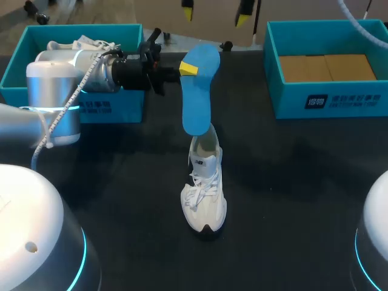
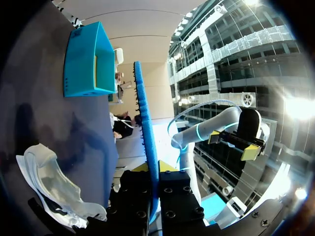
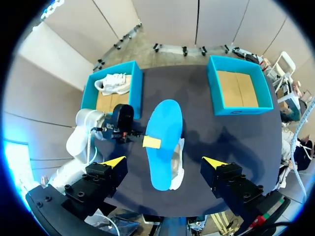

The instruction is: Take the shoe out of the shoebox, open the shoe tongue, remove and reinsert the insole, then place the shoe into the shoebox

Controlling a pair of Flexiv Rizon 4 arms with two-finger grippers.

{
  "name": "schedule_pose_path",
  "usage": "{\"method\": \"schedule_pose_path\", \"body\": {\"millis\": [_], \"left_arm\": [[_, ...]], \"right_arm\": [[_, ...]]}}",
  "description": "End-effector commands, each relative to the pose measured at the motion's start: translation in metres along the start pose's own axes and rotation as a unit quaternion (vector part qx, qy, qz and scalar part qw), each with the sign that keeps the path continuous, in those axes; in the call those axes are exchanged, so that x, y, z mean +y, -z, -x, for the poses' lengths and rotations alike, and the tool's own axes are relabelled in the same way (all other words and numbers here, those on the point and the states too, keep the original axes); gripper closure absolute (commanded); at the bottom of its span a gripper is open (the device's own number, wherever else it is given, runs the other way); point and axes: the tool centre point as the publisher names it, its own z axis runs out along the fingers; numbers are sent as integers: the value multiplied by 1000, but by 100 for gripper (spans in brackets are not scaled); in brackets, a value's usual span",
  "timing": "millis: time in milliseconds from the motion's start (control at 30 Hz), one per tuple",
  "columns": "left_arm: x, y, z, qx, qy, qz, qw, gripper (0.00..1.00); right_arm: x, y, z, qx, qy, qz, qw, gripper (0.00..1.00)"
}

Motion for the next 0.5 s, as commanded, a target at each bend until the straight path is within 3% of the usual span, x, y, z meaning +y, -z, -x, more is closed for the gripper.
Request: {"method": "schedule_pose_path", "body": {"millis": [33,333,500], "left_arm": [[-1,0,1,0,0,1,1000,100],[-1,0,1,0,0,1,1000,100],[-1,0,1,0,0,1,1000,100]], "right_arm": [[-6,-1,19,153,-4,6,988,0],[-8,-1,34,215,12,5,976,0],[-9,-6,40,278,25,11,960,0]]}}
